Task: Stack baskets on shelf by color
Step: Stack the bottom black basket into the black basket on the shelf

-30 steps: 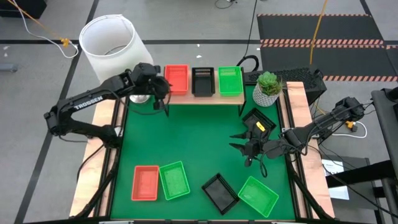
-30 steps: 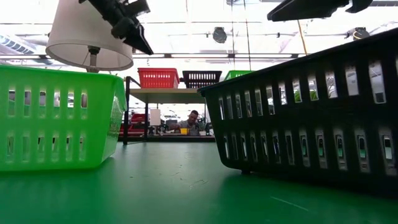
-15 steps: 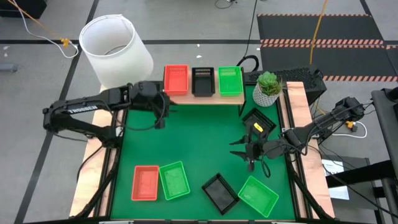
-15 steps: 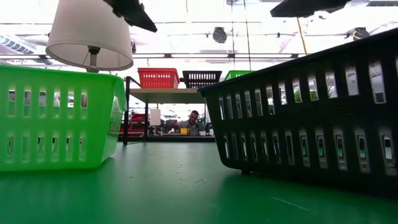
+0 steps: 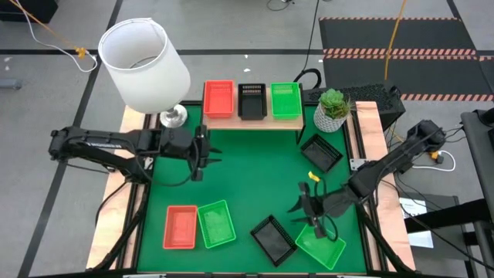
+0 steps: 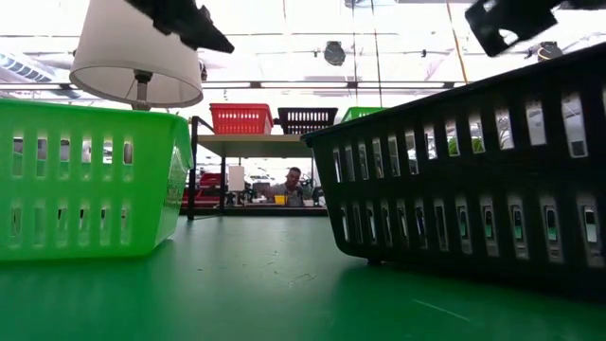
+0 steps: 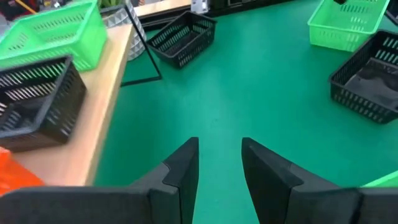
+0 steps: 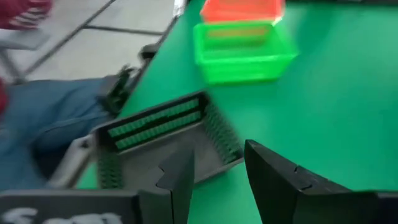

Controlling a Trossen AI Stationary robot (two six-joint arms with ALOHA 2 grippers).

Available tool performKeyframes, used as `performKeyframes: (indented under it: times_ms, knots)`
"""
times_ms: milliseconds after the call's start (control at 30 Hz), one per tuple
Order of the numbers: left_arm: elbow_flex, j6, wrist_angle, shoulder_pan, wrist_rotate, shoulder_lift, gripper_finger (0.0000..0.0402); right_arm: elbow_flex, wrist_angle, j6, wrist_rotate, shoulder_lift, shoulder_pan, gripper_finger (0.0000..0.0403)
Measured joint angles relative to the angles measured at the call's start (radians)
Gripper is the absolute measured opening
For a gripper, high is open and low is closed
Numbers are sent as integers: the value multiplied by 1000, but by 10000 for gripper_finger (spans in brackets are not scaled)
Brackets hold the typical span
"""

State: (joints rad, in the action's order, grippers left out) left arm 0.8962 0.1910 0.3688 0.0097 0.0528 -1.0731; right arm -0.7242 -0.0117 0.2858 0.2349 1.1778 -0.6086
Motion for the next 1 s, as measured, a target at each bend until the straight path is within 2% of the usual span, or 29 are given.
performKeyframes:
  times_ms: [133, 333, 700, 1000]
  knots:
    - [-77, -1, -71, -7, 1, 10, 124, 0, 64, 89, -98, 77, -2, 155]
    - [-85, -18, -81, -8, 1, 10, 124, 0, 199, 148, -263, 200, -2, 186]
    - [-85, -27, -87, -12, 1, 10, 124, 0, 291, 204, -284, 311, -50, 194]
    - [-85, -36, -91, -12, 1, 9, 124, -54, 297, 236, -208, 304, -147, 194]
